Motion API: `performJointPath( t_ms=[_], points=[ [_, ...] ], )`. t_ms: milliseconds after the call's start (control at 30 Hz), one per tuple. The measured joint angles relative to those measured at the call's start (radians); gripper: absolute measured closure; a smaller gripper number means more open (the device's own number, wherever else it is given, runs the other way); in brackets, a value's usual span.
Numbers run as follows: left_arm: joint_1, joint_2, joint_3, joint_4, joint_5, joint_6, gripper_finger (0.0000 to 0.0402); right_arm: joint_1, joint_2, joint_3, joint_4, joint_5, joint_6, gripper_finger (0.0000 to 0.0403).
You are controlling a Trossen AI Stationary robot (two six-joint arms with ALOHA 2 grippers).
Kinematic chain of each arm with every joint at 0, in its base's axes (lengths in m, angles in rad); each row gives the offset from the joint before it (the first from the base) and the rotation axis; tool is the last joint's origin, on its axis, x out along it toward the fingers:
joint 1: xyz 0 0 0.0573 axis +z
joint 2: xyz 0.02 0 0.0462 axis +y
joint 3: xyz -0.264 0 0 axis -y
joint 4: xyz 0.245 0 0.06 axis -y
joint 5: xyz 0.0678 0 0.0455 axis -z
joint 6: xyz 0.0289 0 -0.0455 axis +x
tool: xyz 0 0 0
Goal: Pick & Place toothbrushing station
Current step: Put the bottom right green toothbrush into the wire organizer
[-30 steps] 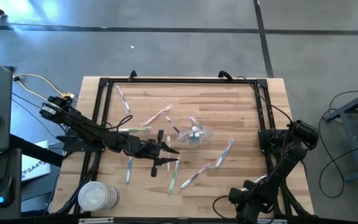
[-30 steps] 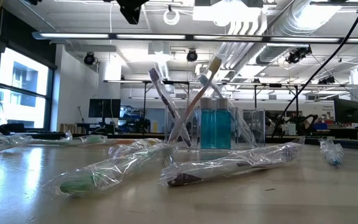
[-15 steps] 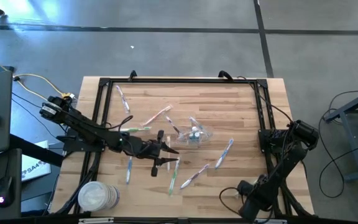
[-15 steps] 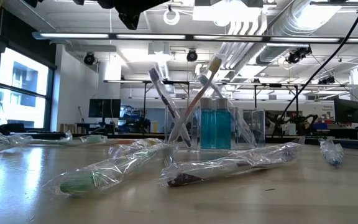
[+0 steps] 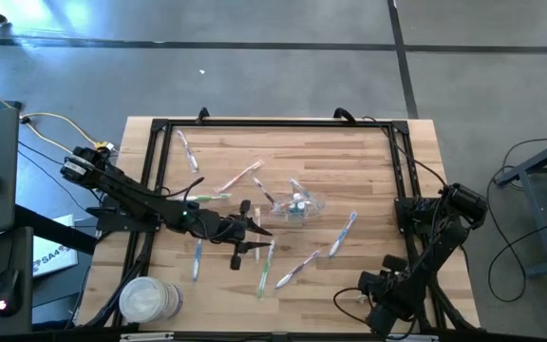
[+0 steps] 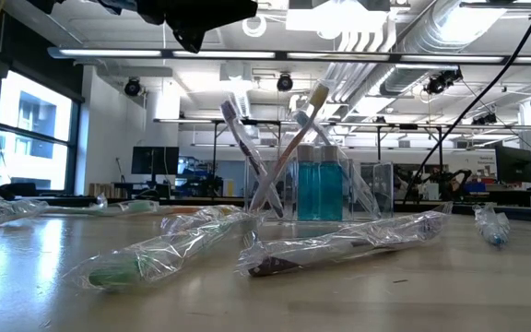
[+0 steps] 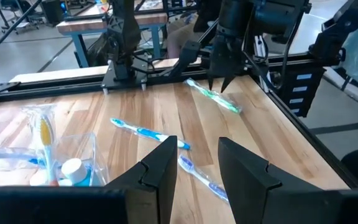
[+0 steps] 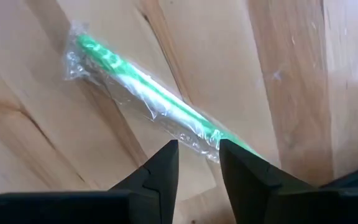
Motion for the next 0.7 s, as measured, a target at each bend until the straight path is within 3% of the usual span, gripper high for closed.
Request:
performJointPath(
  t_ms=[367,700],
  points=[
    [0.0,0.0,0.0,-0.034,0.0,-0.107,0.0284,-0.013,0.0,0.0,0.053,0.005,-0.112,0.0286],
    [0.0,0.0,0.0,-0.046,0.0,-0.129,0.0284,-0.013,0.0,0.0,0.052,0.018,-0.15,0.0199]
  ],
)
